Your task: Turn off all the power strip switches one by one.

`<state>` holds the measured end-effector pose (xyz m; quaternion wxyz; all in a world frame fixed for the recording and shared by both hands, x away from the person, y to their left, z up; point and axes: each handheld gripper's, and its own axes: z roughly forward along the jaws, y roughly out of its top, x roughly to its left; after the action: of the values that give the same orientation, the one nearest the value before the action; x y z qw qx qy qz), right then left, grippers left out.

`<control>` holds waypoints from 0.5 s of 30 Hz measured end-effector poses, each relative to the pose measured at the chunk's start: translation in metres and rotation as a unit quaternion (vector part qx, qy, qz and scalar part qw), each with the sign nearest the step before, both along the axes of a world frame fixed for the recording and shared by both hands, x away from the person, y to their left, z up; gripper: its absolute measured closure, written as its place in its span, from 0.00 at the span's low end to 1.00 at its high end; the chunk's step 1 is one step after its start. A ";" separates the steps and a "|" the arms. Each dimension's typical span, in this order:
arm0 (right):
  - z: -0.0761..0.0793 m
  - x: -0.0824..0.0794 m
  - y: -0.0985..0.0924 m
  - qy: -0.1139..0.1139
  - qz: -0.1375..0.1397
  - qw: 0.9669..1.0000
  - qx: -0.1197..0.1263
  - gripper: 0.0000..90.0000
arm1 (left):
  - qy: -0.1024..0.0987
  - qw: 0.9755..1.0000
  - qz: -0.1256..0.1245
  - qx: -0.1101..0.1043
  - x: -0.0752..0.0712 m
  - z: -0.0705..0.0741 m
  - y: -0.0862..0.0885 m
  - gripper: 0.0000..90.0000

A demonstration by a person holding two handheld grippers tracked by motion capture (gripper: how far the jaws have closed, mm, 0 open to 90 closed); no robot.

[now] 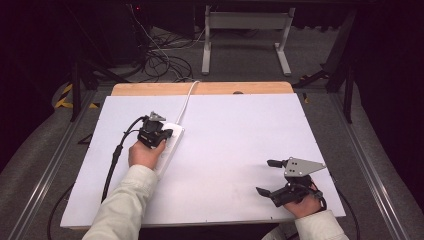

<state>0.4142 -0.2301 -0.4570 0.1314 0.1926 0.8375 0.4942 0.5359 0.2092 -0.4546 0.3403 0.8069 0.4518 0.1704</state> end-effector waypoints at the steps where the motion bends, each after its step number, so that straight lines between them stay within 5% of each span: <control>1: 0.000 0.000 0.000 -0.001 0.000 1.000 -0.001 0.05 | 0.003 1.000 0.001 -0.003 0.000 -0.001 0.000 1.00; 15: 0.000 0.000 0.000 0.000 0.001 1.000 -0.001 0.05 | -0.007 1.000 -0.005 -0.019 0.002 -0.003 -0.005 1.00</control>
<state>0.4138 -0.2304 -0.4570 0.1317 0.1918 0.8379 0.4937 0.5375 0.2042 -0.4577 0.3595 0.8014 0.4484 0.1655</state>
